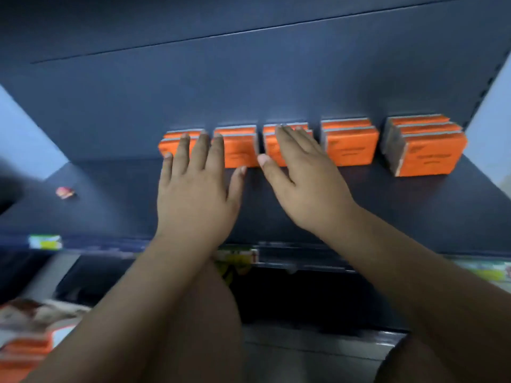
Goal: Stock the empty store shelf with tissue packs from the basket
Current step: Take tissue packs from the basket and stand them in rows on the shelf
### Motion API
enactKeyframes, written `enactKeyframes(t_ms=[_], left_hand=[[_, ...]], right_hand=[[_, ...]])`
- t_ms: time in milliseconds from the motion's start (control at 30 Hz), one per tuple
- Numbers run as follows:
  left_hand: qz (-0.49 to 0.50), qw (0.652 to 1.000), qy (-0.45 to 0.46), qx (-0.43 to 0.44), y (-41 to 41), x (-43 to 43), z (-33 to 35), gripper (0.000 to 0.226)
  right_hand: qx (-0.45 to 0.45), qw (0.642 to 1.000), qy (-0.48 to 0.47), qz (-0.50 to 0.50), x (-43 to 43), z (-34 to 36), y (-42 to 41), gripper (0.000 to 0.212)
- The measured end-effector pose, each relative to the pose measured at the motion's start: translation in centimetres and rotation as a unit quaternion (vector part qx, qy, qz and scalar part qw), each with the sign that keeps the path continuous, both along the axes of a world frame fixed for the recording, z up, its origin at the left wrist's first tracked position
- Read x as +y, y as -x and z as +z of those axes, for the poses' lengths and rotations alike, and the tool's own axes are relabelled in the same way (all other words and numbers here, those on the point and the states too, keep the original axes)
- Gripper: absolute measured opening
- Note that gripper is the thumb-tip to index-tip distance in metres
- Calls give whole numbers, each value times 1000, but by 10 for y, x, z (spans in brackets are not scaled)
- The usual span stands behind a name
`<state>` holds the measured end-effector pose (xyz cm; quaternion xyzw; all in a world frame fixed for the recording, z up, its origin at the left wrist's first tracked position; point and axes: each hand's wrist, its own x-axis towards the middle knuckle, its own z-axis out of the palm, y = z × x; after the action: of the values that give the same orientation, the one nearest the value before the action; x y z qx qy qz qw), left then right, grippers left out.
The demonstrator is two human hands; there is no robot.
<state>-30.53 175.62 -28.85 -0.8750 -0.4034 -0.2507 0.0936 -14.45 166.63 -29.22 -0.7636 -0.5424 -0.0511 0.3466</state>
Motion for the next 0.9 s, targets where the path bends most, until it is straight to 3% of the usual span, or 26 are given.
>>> enactKeyframes(t_ms=[267,400,567,800,900], left_hand=[[194,981,7,-25,221,-1,-6,73],[272,961,46,-32,323,-3,-25,72],[354,925,137,-21,403,-9,-69,69],[406,864,294,-49,446,-2,-151,71],[413,833,358,-81,453,5,-179,67]], right_hand=[[60,974,5,216,64,6,204,71],[101,961,25,255,87,-21,305,81],[77,930,177,312,112,-56,391,64],[52,887,327,322,158,-125,445,36],[36,859,397,321,173,-151,452,44]])
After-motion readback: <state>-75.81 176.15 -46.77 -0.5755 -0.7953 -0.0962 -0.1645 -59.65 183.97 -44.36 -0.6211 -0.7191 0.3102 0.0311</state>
